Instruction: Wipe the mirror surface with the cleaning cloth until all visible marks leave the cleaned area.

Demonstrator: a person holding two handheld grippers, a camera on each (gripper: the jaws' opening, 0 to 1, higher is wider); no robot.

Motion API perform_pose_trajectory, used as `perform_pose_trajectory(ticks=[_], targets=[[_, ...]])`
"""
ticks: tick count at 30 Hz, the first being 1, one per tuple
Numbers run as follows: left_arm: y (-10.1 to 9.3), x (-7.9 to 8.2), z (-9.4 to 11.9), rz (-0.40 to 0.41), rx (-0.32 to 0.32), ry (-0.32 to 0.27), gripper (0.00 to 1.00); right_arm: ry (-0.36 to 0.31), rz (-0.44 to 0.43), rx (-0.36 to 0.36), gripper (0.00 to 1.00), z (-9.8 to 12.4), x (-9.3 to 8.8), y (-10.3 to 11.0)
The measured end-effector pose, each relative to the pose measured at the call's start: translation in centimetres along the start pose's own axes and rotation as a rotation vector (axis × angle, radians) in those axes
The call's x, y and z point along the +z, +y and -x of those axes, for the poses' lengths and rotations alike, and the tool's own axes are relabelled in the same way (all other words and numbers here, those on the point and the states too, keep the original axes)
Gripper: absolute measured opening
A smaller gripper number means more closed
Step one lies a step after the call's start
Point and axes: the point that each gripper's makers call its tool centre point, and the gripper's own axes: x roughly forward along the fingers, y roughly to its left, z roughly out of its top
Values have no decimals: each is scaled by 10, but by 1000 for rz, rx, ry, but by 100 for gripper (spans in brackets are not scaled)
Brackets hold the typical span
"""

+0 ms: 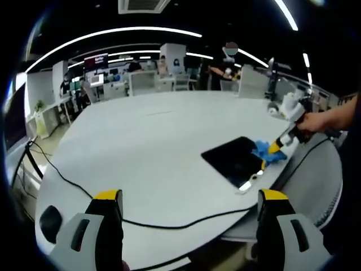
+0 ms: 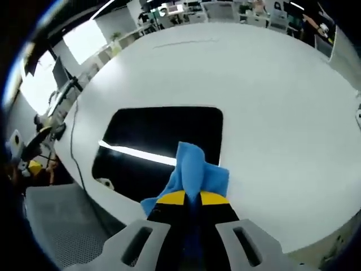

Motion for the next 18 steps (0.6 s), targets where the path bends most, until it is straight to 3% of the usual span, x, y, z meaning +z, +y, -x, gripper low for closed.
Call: perform_pose_trajectory(ticks=[8, 18], targets=[[3, -2, 3, 4, 1, 3, 100, 11, 55, -14, 2, -2, 1, 13], [6, -7, 9, 11, 1, 13, 100, 22, 44, 3, 2, -8, 5, 29]])
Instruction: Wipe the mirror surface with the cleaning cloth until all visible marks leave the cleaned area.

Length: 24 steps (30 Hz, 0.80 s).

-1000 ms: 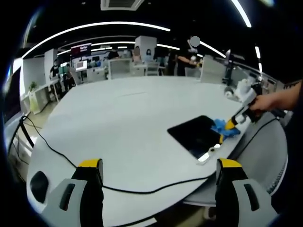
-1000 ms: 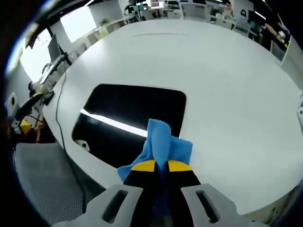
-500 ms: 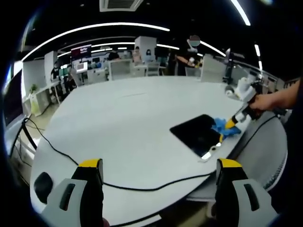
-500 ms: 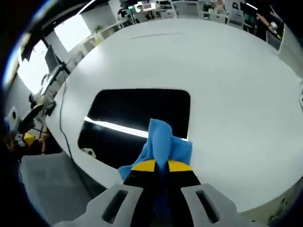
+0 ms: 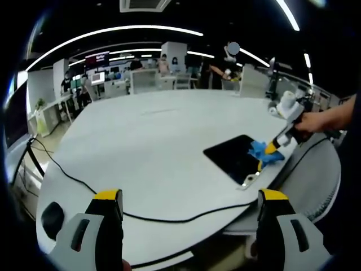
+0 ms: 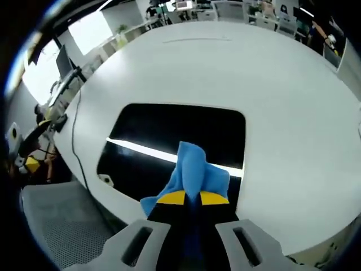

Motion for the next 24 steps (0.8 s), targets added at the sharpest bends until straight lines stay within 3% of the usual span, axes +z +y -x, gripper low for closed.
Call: perform_pose_trajectory(ticks=[10, 24], targets=[[-2, -1, 0, -2, -4, 1, 100, 4, 12, 13, 2, -6, 5, 18], [-3, -7, 1, -4, -11, 13, 100, 16, 57, 59, 2, -18, 16, 63]])
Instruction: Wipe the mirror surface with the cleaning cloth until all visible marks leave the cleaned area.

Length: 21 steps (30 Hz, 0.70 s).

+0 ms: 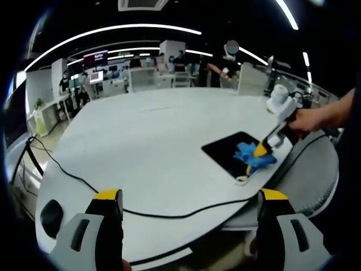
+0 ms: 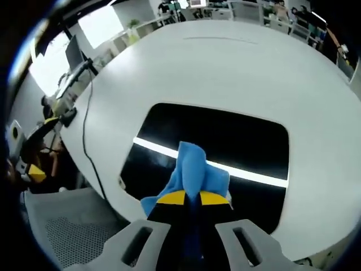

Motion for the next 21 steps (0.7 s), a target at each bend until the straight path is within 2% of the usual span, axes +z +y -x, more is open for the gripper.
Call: perform_pose_trajectory(ticks=[7, 21], targets=[[-5, -2, 0, -2, -7, 2, 100, 5, 21, 19, 2, -6, 6, 16], [3, -5, 4, 11, 12, -3, 100, 17, 90, 60, 2, -19, 17, 53]])
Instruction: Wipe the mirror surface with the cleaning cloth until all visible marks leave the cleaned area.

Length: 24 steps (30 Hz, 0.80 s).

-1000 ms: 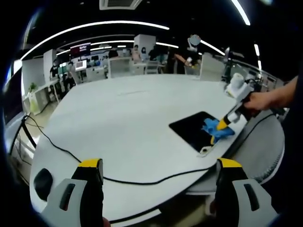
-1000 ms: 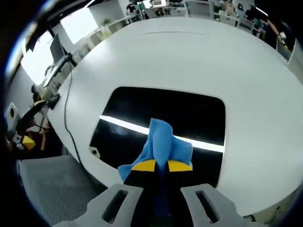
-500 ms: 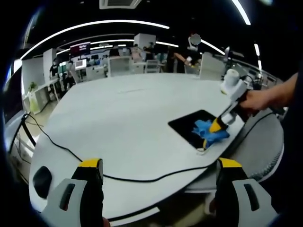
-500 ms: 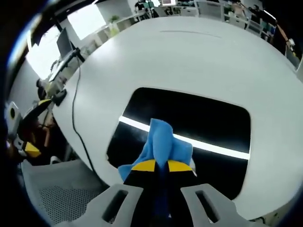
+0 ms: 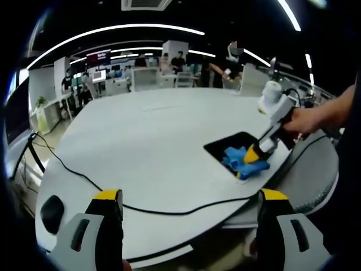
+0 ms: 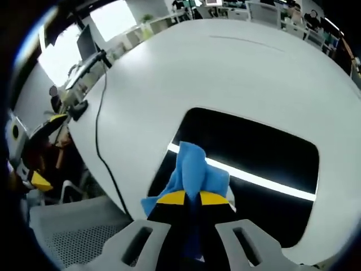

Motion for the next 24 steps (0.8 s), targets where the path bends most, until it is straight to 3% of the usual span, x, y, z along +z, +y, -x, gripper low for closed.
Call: perform_pose_trajectory(ticks=[12, 24], targets=[[-1, -1, -1, 4, -4, 2, 100, 9, 43, 32, 2, -7, 7, 21], [-2, 1, -9, 17, -18, -7, 100, 6, 75, 14, 1, -7, 6, 20]])
